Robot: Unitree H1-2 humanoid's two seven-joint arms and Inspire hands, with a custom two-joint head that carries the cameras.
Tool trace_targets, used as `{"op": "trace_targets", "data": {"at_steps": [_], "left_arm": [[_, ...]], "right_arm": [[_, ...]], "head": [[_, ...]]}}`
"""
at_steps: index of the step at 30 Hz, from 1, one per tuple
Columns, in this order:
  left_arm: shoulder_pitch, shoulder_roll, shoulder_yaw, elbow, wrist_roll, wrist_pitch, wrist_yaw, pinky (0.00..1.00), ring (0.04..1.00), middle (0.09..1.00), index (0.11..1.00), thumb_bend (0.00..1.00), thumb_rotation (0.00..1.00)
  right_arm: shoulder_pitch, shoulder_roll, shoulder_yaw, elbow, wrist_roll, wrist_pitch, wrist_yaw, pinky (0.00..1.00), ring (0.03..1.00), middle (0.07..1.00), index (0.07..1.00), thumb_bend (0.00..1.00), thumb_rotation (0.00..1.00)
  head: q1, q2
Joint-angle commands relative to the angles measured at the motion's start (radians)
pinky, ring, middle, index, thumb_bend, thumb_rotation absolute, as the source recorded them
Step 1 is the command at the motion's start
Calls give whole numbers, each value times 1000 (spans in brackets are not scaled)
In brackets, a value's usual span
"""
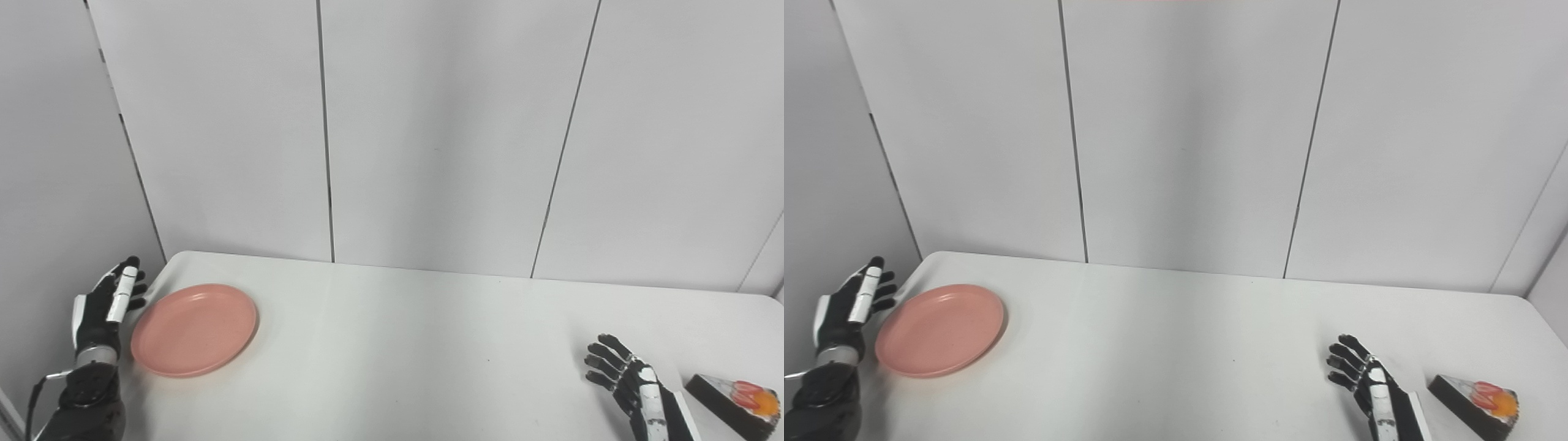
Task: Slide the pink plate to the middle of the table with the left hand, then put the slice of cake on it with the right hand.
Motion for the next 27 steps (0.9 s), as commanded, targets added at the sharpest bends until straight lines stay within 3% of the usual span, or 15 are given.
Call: {"op": "trace_targets", "data": {"at_steps": [1,8,17,25,27], "left_arm": [[-18,7,14,-17,-30,-31,-55,716,800,809,832,731,830],[-25,-30,39,-48,-76,-30,-115,685,781,806,832,836,820],[-17,-62,29,-65,-81,-30,-152,668,764,783,835,771,802],[0,-100,17,-81,-76,-30,-165,669,795,808,823,858,798],[5,-112,16,-97,-82,-29,-180,695,806,803,822,828,804]], "right_arm": [[118,40,14,72,3,26,-6,764,791,792,806,919,1000],[115,44,19,71,1,25,-10,771,793,790,801,899,1000],[117,51,27,58,-15,32,-22,765,784,787,805,913,1000],[115,52,28,57,-24,40,-27,771,788,791,808,904,1000],[113,53,27,59,-24,43,-27,770,789,791,807,909,1000]], "head": [[0,0],[-5,2],[-16,9],[-23,10],[-26,10]]}}
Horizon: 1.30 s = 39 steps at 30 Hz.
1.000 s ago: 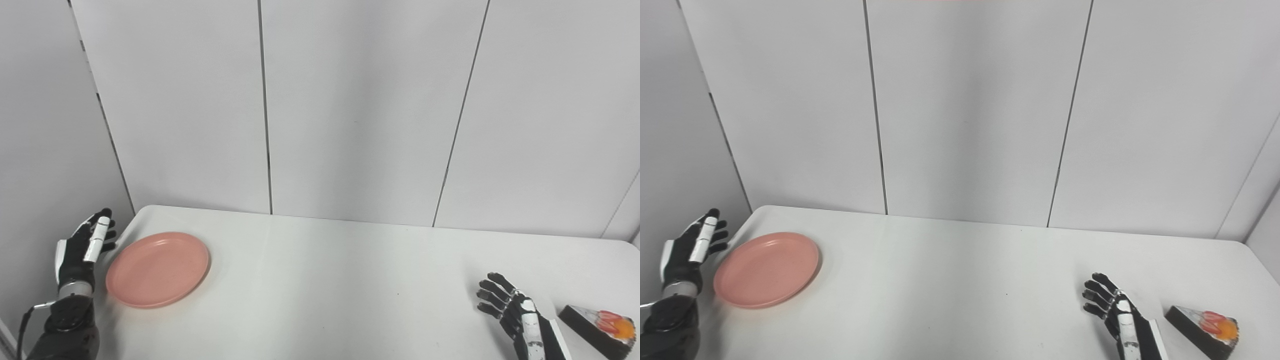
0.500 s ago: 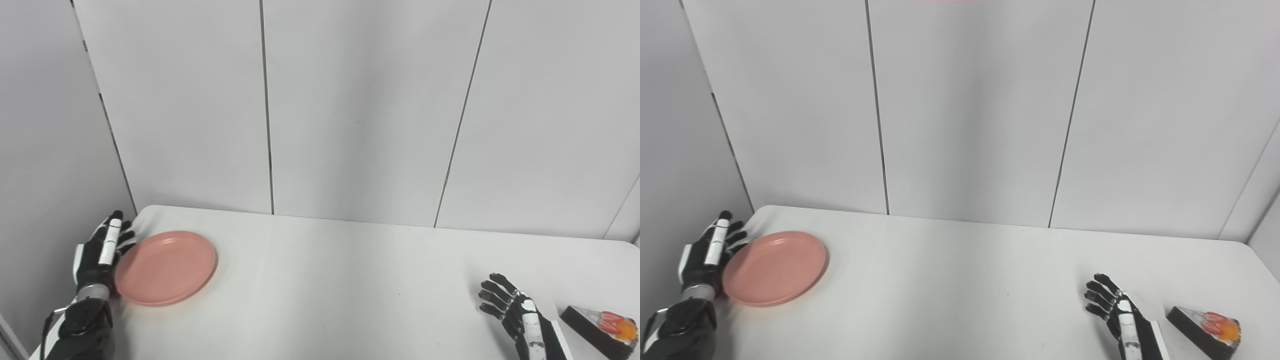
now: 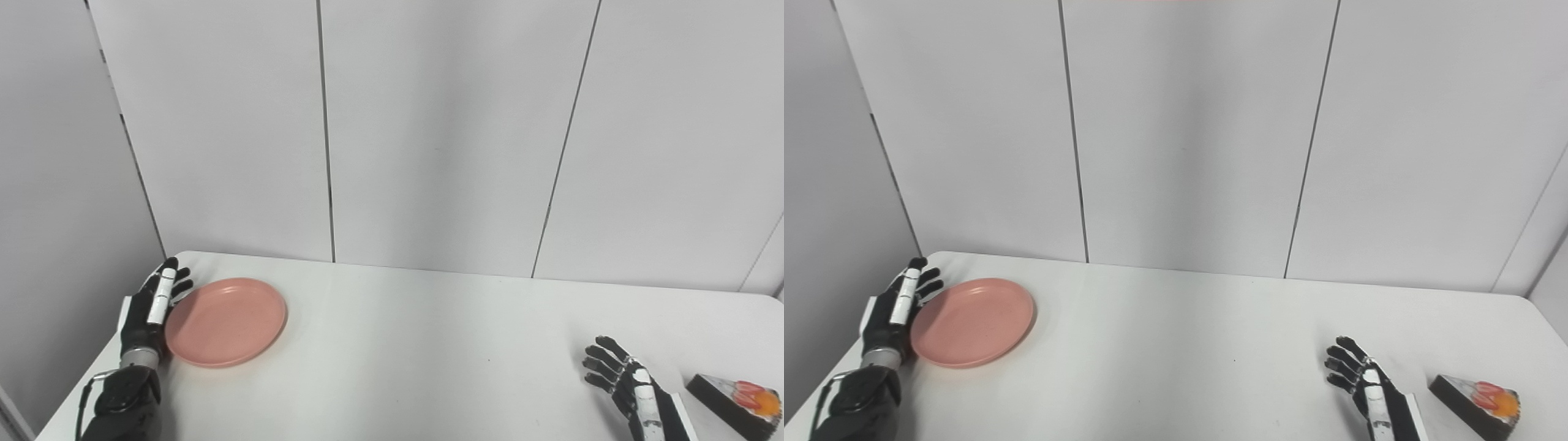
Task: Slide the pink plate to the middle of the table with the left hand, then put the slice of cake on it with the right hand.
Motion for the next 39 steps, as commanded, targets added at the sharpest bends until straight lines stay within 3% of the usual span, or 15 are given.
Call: {"op": "trace_targets", "data": {"at_steps": [1,4,8,12,22,26,33,39], "left_arm": [[-8,-14,-11,-37,-10,-16,-47,698,806,802,820,796,805],[-1,-26,-19,-61,-5,-17,-59,687,808,809,833,756,821],[-7,-45,-35,-73,1,-17,-62,716,821,816,865,773,839],[-12,-70,-54,-92,5,-16,-59,691,809,804,844,769,843],[-47,-119,-80,-78,6,-14,-84,766,847,843,878,682,840],[-58,-135,-84,-64,4,-11,-75,752,851,851,884,775,831],[-37,-176,-110,-138,18,23,-64,739,831,831,866,724,839],[21,-221,-143,-260,20,90,-79,703,817,822,859,703,845]], "right_arm": [[103,49,17,77,6,28,-6,770,790,792,807,910,1000],[103,52,18,73,9,34,-7,772,791,792,805,907,1000],[103,57,19,69,7,37,-12,773,786,785,799,912,1000],[103,62,21,66,4,38,-16,766,784,782,799,911,1000],[102,71,25,55,-1,47,-21,763,791,789,809,913,1000],[107,74,27,41,-2,56,-21,757,792,792,810,902,1000],[116,82,38,8,-14,79,-32,769,794,797,812,888,1000],[119,90,42,-9,-18,90,-36,768,799,796,809,879,1000]], "head": [[0,1],[-2,3],[-11,7],[-19,8],[-29,8],[-37,14],[-60,24],[-76,30]]}}
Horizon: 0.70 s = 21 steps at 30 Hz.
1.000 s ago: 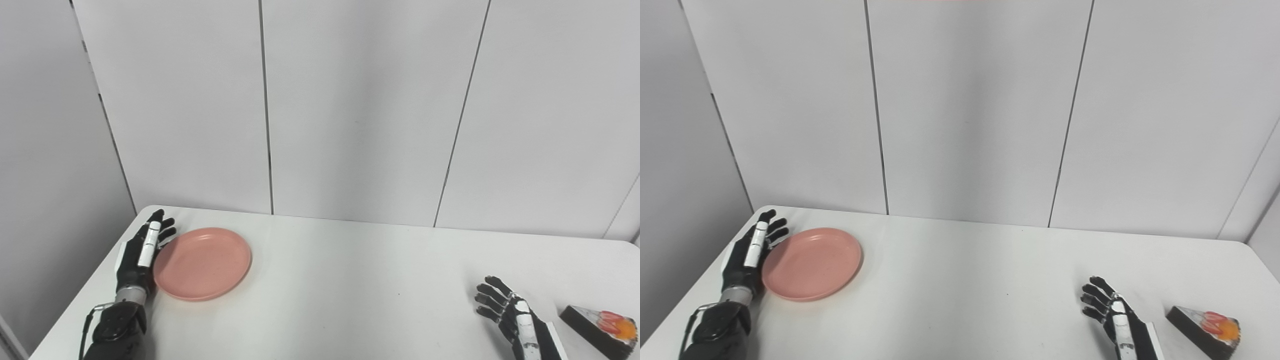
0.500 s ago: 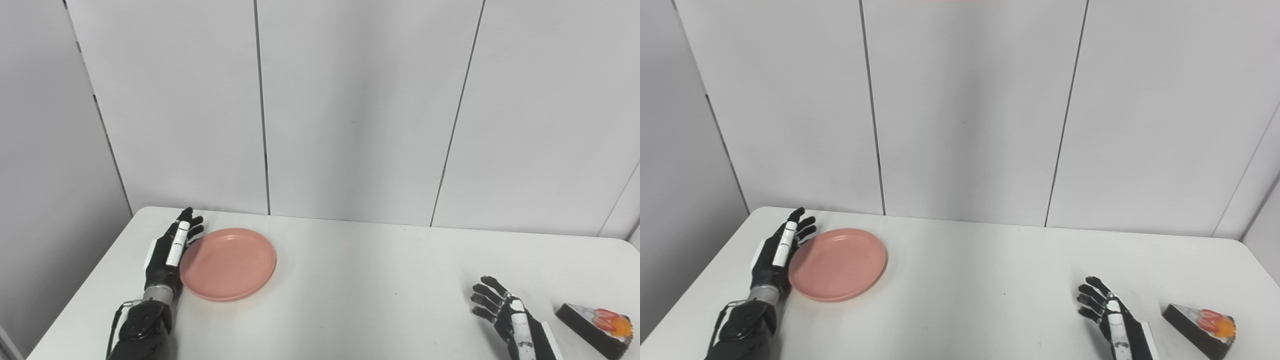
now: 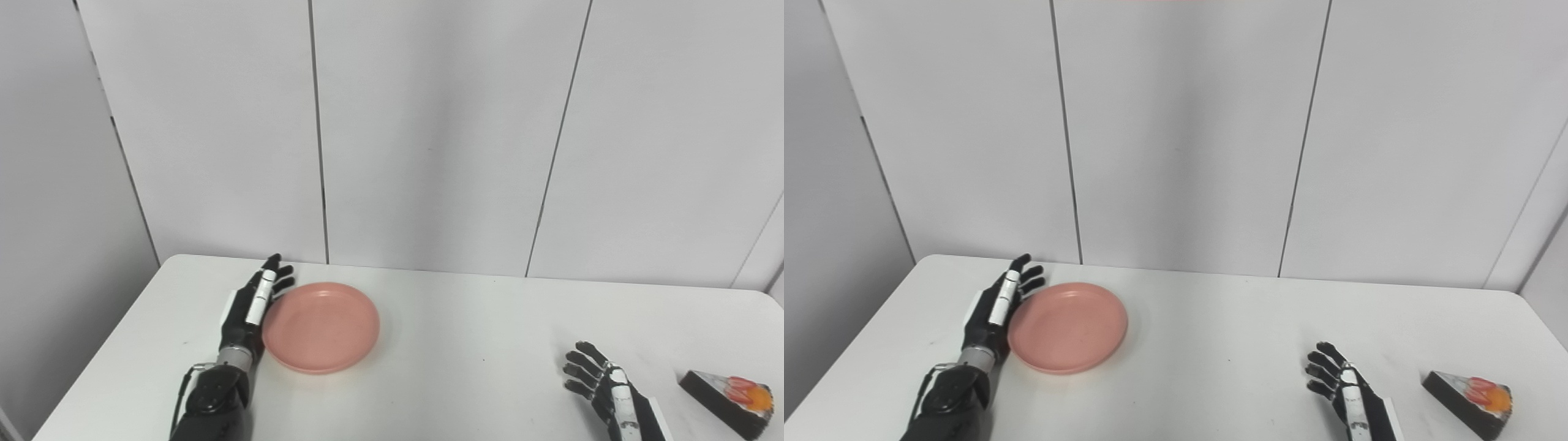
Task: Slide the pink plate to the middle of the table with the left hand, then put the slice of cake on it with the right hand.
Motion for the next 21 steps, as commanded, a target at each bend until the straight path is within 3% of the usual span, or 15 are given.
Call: {"op": "trace_targets", "data": {"at_steps": [1,5,13,21], "left_arm": [[0,-7,-9,-52,7,25,-13,710,816,819,859,696,833],[33,-33,-31,-121,3,70,-28,723,837,829,856,692,829],[55,-82,-58,-172,9,102,-40,745,836,837,856,716,816],[68,-123,-96,-211,29,119,-39,728,824,818,854,739,823]], "right_arm": [[93,38,19,51,2,21,-3,768,799,795,809,881,1000],[94,46,20,35,2,39,-7,766,797,792,807,883,1000],[95,55,26,15,-4,57,-13,769,802,797,808,889,1000],[94,74,43,-7,-28,70,-32,766,802,803,812,870,1000]], "head": [[-3,2],[-12,8],[-33,14],[-98,25]]}}
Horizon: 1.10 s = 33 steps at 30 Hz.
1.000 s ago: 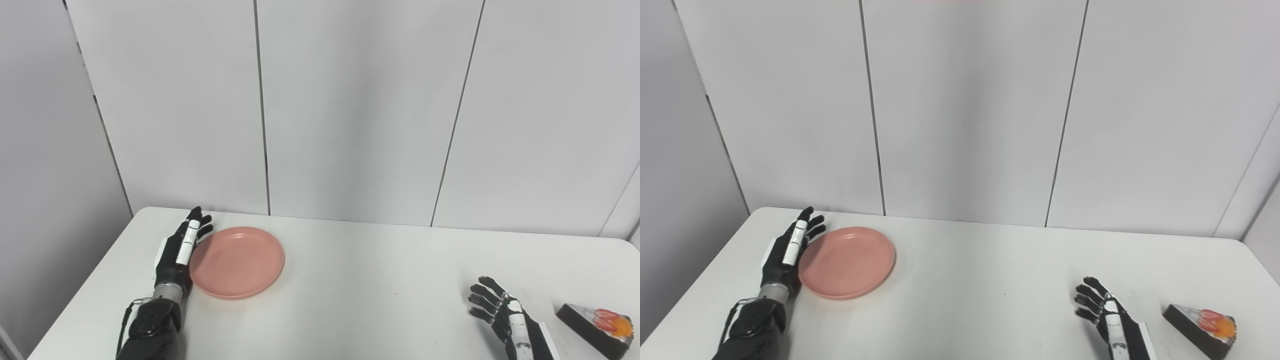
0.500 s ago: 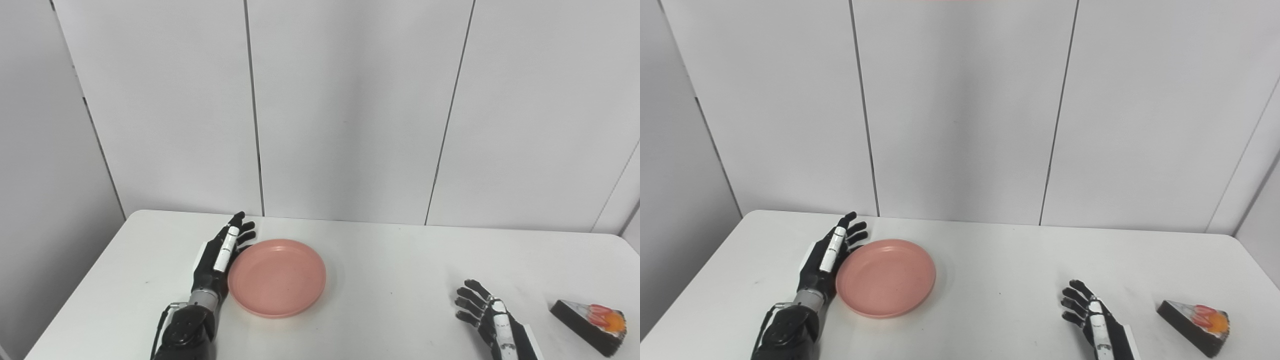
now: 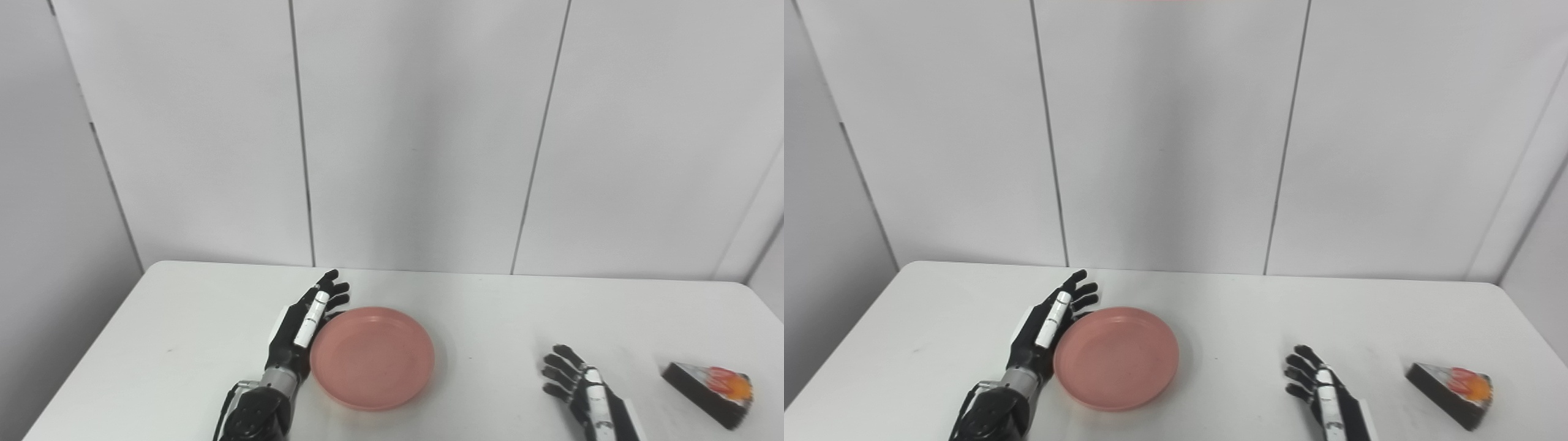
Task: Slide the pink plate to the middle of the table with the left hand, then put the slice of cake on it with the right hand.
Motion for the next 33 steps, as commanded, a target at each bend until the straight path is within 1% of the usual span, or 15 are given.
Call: {"op": "trace_targets", "data": {"at_steps": [1,4,5,6,7,8,10,13,19,25,30,31,33], "left_arm": [[-6,-13,-14,-26,11,10,-11,726,825,821,855,736,827],[-2,-24,-23,-38,22,18,-5,720,824,824,850,730,828],[1,-31,-26,-45,29,22,2,720,824,825,849,730,828],[2,-36,-27,-50,33,25,8,727,826,826,852,717,828],[7,-44,-30,-60,43,31,21,733,827,829,859,705,831],[10,-48,-32,-67,50,35,31,733,825,835,861,694,833],[13,-63,-30,-73,47,46,41,756,836,858,867,683,823],[18,-73,-32,-86,51,55,45,771,848,875,875,673,833],[14,-75,-37,-89,63,59,52,796,863,890,881,665,850],[13,-73,-36,-97,73,51,61,804,862,891,881,693,863],[12,-75,-27,-97,72,41,72,802,858,883,889,694,866],[12,-78,-24,-98,68,43,72,800,858,881,890,695,865],[12,-81,-22,-100,63,44,69,812,865,888,896,686,859]], "right_arm": [[65,36,23,37,-6,37,-6,765,803,806,814,871,1000],[66,41,29,28,-15,48,-15,776,807,806,817,883,1000],[65,43,31,25,-18,50,-18,778,808,805,818,886,1000],[65,45,33,22,-20,51,-21,782,809,803,817,885,1000],[65,49,35,20,-22,52,-24,784,809,802,816,887,1000],[65,52,37,18,-23,52,-26,786,810,803,816,888,1000],[63,57,41,15,-29,56,-30,789,811,803,818,886,1000],[58,66,52,13,-48,58,-43,785,810,804,821,882,1000],[52,86,70,3,-80,65,-69,766,809,809,827,856,1000],[48,103,82,-8,-103,66,-92,754,811,816,825,810,1000],[46,116,85,-14,-123,70,-113,745,805,815,817,803,1000],[46,116,87,-14,-132,66,-117,743,804,814,816,802,1000],[46,115,91,-14,-145,59,-124,731,799,813,815,784,1000]], "head": [[-1,1],[-11,5],[-25,10],[-25,10],[-45,15],[-48,16],[-60,18],[-108,26],[-158,33],[-217,40],[-233,43],[-247,43],[-247,43]]}}
